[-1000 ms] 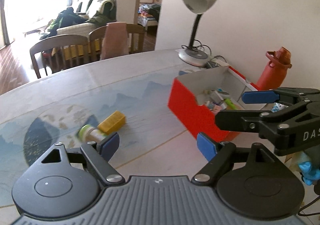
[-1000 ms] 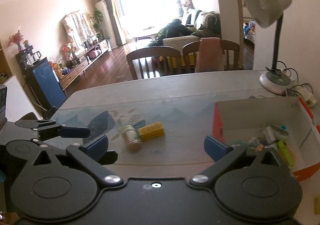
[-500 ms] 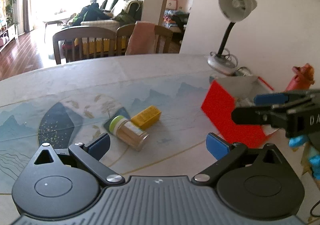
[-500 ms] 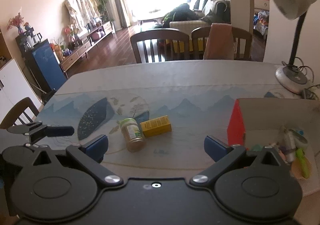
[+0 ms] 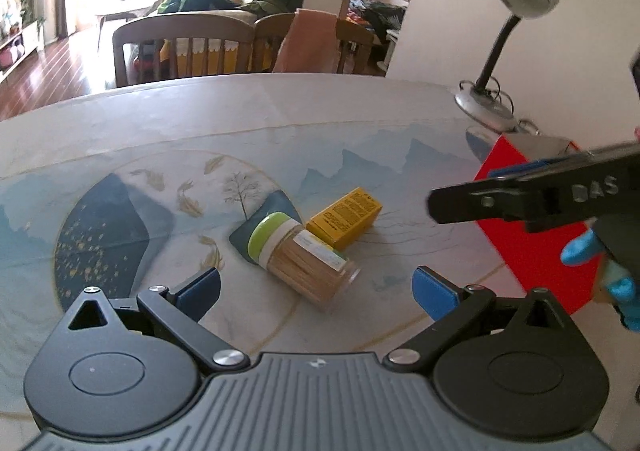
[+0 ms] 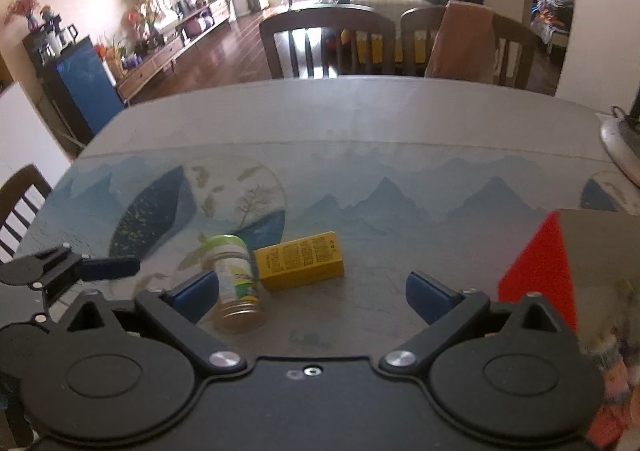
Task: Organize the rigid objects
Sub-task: 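Withdraw both tools from the box toward the toothpick jar and yellow box, then grasp the toothpick jar with the left tool while the right tool grasps the yellow box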
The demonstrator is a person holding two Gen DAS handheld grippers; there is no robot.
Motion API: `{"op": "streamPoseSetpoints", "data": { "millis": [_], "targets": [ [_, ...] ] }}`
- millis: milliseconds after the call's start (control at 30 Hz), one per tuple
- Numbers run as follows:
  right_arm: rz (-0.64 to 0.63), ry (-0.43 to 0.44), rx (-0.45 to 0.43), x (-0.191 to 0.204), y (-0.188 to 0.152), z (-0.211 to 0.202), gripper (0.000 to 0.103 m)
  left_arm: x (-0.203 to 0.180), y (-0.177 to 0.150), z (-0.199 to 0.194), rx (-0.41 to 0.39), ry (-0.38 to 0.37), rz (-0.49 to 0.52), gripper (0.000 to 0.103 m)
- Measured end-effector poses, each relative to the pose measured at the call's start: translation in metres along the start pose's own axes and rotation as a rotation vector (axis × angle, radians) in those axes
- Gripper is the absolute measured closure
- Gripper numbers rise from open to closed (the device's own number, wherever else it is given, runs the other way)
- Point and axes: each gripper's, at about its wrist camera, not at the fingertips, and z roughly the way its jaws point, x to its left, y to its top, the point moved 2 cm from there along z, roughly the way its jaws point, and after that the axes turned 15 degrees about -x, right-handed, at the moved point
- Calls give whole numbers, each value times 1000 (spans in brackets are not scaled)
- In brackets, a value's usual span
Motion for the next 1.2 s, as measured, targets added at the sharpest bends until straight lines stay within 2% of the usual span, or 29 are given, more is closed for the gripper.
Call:
{"op": "streamPoseSetpoints", "data": {
  "millis": [167,400,800,1000,1133,1200],
  "targets": [
    [-80,29,49,0,-2,29,3,0,-4,23,15,-11,90,0],
    [-96,58,96,-2,-5,57,4,10,-13,50,42,-18,97,0],
    [-99,69,150,0,-9,86,5,4,-21,72,7,-47,194,0],
    [-116,75,168,6,-15,96,10,8,-25,79,2,-50,179,2],
    [-133,70,162,8,-19,98,11,10,-27,80,2,-44,169,12],
    [-144,63,155,9,-20,98,15,8,-28,79,-4,-36,172,12]
  ]
}}
